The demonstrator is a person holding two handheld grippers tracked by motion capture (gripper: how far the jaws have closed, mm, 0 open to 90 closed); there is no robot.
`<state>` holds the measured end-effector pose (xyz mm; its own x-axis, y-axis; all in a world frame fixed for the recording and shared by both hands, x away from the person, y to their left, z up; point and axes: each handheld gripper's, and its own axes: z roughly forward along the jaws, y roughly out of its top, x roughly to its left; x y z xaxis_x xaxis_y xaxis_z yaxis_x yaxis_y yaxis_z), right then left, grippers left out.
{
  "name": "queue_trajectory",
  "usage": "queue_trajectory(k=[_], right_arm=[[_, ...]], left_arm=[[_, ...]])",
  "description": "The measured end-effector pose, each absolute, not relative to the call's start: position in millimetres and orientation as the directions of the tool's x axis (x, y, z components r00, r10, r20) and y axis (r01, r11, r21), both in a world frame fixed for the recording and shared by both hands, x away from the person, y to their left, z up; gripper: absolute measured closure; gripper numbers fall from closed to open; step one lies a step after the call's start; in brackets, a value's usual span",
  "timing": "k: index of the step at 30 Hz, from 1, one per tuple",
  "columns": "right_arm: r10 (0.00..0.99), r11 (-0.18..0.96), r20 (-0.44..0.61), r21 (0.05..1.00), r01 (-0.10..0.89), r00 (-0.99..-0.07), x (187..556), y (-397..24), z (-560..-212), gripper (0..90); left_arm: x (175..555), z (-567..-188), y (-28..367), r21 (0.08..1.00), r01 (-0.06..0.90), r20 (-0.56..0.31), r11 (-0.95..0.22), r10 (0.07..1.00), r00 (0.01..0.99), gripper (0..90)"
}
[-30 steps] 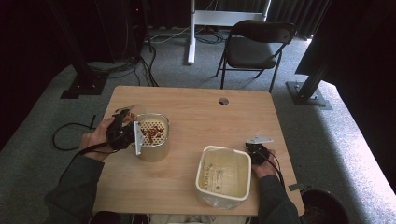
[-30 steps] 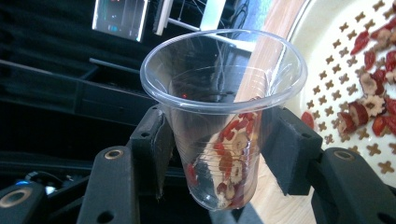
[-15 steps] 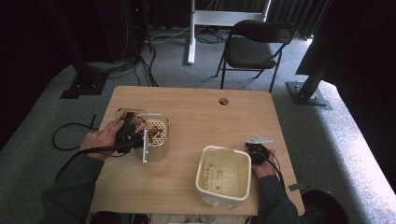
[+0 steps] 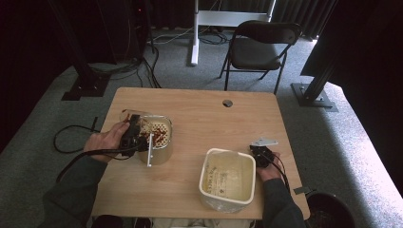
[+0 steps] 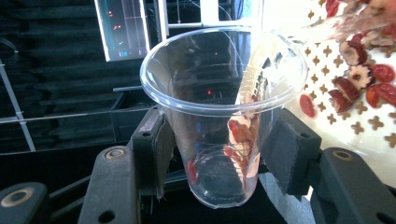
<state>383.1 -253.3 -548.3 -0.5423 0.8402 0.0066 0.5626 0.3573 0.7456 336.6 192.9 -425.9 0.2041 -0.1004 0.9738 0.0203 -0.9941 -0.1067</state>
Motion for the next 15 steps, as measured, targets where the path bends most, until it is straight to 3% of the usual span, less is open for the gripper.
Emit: queue_trajectory(k=[15], right_arm=[[0.84,0.357,0.006,0.746,0.562,-0.543,383.2,-253.4,-548.3,33.9]], left_arm=[[340.3,-422.7,192.4,-0.118,0.021,0.973,-0.993,-0.111,0.201,47.1]])
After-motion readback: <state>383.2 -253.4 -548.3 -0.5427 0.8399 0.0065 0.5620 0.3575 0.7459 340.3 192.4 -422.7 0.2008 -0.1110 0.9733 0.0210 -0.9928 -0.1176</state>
